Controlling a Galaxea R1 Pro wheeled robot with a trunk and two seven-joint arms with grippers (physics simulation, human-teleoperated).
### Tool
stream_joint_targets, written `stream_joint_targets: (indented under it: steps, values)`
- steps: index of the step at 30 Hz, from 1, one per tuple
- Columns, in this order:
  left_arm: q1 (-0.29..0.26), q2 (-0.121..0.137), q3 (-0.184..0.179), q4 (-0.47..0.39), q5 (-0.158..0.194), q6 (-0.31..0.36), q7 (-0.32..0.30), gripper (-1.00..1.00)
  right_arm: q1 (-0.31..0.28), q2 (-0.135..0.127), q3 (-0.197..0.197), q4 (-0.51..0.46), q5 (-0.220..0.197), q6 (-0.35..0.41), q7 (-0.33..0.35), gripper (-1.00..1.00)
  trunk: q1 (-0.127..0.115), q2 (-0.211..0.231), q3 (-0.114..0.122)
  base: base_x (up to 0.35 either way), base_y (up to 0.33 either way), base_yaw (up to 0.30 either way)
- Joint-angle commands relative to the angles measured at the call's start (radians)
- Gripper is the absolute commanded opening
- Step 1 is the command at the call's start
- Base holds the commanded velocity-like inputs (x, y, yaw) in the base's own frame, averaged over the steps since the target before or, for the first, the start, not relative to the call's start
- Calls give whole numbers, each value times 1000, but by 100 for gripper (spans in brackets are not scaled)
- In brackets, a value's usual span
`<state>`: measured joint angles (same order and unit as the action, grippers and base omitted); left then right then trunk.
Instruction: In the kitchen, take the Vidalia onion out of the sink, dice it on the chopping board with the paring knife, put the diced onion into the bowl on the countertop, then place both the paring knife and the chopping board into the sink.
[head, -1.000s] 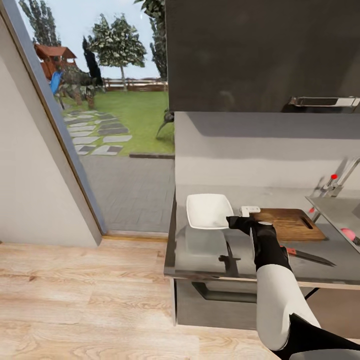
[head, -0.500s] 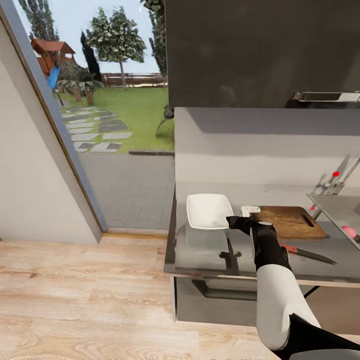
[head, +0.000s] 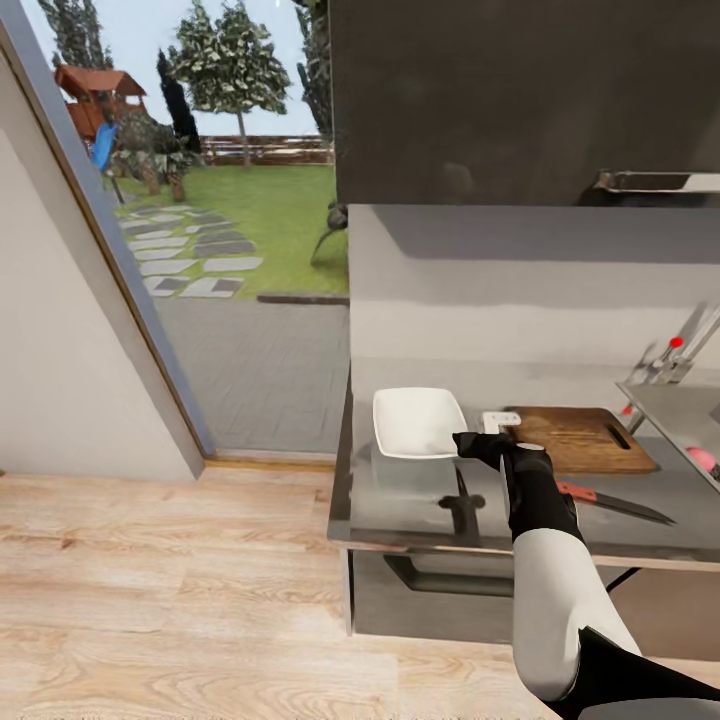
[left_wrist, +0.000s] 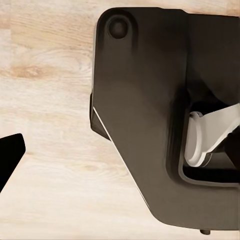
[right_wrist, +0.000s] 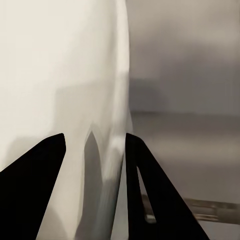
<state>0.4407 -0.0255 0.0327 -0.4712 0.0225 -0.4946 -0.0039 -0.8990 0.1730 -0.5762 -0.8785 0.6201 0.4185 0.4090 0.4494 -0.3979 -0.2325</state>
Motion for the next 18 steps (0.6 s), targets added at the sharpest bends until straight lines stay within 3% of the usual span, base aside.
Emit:
stream_joint_targets:
  steps: [1,18]
  values:
    - [1,-1,2,-2,2,-1,-1,100,-1,1,-5,-2,8,2,10,-100,1,-2,-3,0,0,0]
    - [0,-1,2,-1,2,-1,-1,100,-1,1,-5,-2,8,2,10,-100,1,-2,-28,0,0,0]
